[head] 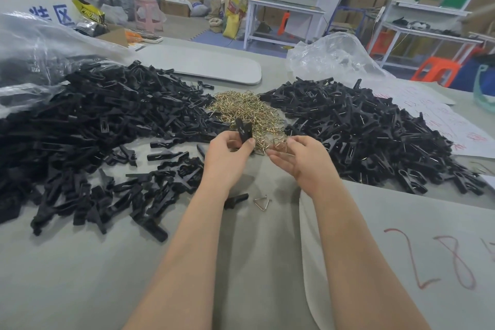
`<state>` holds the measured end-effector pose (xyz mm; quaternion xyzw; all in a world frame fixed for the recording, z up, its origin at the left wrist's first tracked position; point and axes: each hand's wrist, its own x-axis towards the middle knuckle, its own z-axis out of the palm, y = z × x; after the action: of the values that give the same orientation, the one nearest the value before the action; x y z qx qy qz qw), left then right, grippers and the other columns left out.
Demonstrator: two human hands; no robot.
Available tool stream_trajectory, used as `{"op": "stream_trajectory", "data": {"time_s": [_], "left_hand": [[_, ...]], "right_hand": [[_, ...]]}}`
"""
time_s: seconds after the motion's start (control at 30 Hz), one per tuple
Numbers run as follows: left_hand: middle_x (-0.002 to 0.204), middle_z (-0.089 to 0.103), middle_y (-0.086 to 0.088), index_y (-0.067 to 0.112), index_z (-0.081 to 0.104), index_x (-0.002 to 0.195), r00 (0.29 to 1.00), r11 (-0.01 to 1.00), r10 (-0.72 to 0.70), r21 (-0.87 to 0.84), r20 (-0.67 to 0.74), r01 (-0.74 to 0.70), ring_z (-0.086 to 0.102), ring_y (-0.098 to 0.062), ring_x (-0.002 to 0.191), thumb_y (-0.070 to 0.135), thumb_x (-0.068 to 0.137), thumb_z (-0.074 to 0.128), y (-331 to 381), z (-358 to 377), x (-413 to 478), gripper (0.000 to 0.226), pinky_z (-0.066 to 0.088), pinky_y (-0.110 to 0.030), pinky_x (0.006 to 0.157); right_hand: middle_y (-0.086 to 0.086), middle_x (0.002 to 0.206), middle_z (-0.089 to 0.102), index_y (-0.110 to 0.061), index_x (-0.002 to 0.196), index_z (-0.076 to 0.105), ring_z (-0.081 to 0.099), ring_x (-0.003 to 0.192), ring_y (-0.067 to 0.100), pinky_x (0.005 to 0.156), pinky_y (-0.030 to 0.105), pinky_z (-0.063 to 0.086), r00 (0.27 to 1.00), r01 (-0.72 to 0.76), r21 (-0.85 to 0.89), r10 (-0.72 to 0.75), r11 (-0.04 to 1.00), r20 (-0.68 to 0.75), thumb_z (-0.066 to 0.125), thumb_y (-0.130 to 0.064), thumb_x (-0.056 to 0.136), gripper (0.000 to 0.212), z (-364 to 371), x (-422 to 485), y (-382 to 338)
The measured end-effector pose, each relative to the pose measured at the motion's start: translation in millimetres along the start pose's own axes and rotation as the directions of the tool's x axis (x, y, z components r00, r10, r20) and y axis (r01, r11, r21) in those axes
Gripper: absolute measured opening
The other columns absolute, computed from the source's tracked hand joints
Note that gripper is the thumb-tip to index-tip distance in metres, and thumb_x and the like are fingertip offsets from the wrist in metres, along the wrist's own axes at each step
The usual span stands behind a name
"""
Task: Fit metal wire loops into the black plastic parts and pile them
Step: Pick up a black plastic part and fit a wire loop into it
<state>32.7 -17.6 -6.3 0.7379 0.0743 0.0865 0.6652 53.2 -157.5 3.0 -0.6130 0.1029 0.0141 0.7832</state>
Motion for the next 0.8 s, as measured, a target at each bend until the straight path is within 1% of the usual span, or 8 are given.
{"op": "stream_trajectory", "data": {"time_s": [0.1,0.2,0.27,0.37,0.53,0.67,0.73,0.8], "left_hand": [[0.089,0.062,0.004,0.017,0.061,0.095,0.999,0.997,0.043,0.059,0.016,-0.044,0.061,-0.021,0.094,0.025,0.088,0.066,-2,3,1,0.011,0.049,-0.041,0.093],[0.084,0.060,0.008,0.017,0.061,0.093,0.994,0.981,0.105,0.161,0.000,-0.104,0.058,-0.010,0.081,0.024,0.087,0.066,-7,4,3,0.010,0.046,-0.012,0.076],[0.083,0.058,0.013,0.018,0.061,0.094,0.991,0.964,0.134,0.230,-0.004,-0.130,0.052,0.003,0.076,0.025,0.087,0.066,-8,5,3,0.011,0.038,-0.001,0.064],[0.085,0.057,0.016,0.020,0.061,0.099,0.989,0.947,0.148,0.288,0.001,-0.142,0.052,0.000,0.080,0.028,0.088,0.065,-8,4,2,0.014,0.036,-0.007,0.063],[0.086,0.058,0.015,0.025,0.056,0.094,0.988,0.916,0.152,0.371,0.033,-0.153,0.058,-0.012,0.090,0.025,0.089,0.063,-7,6,-1,0.009,0.038,-0.024,0.076],[0.102,0.063,0.004,0.020,0.061,0.104,0.978,0.864,0.192,0.459,0.080,-0.207,0.058,-0.017,0.096,0.017,0.089,0.062,-9,6,-2,0.015,0.045,-0.031,0.085],[0.107,0.062,0.001,0.019,0.061,0.108,0.972,0.830,0.213,0.505,0.103,-0.236,0.058,-0.018,0.098,0.016,0.089,0.061,-10,6,-2,0.019,0.046,-0.033,0.089],[0.110,0.059,0.000,0.019,0.061,0.111,0.965,0.798,0.234,0.544,0.117,-0.259,0.056,-0.019,0.100,0.015,0.090,0.060,-10,6,-1,0.021,0.045,-0.033,0.090]], "right_hand": [[0.018,0.088,0.064,-0.001,0.090,0.051,0.070,0.066,0.015,0.063,0.018,0.056,0.998,0.059,-0.015,-0.059,0.998,-0.014,0.048,0.011,0.091,0.012,-7,-2,5],[0.015,0.084,0.067,-0.005,0.089,0.057,0.069,0.063,0.011,0.065,0.019,0.056,0.981,0.190,-0.199,-0.193,0.961,0.002,0.052,0.010,0.089,0.016,-7,-2,13],[0.016,0.089,0.070,-0.009,0.092,0.062,0.068,0.067,0.013,0.075,0.028,0.058,0.955,0.280,-0.401,-0.296,0.872,0.023,0.054,0.005,0.089,0.017,-6,0,17],[0.010,0.087,0.071,-0.010,0.096,0.068,0.068,0.076,0.021,0.086,0.042,0.054,0.920,0.352,-0.588,-0.385,0.728,0.075,0.058,-0.003,0.089,0.015,-4,-2,19],[0.007,0.106,0.071,-0.010,0.109,0.071,0.065,0.094,0.024,0.093,0.031,0.045,0.859,0.427,-0.781,-0.475,0.457,0.191,0.056,-0.011,0.092,0.022,-4,-3,20],[0.006,0.081,0.068,-0.007,0.113,0.062,0.068,0.070,0.019,0.079,0.035,0.055,0.870,0.401,-0.692,-0.487,0.601,0.081,0.059,-0.009,0.090,0.023,-4,-5,15],[0.001,0.073,0.066,-0.005,0.107,0.061,0.066,0.060,0.012,0.070,0.028,0.057,0.891,0.382,-0.575,-0.453,0.723,0.023,0.061,-0.007,0.089,0.018,-6,-5,10],[-0.002,0.073,0.067,-0.005,0.102,0.066,0.064,0.057,0.005,0.066,0.020,0.056,0.894,0.397,-0.498,-0.448,0.771,0.020,0.060,-0.004,0.089,0.014,-10,-6,3]]}}
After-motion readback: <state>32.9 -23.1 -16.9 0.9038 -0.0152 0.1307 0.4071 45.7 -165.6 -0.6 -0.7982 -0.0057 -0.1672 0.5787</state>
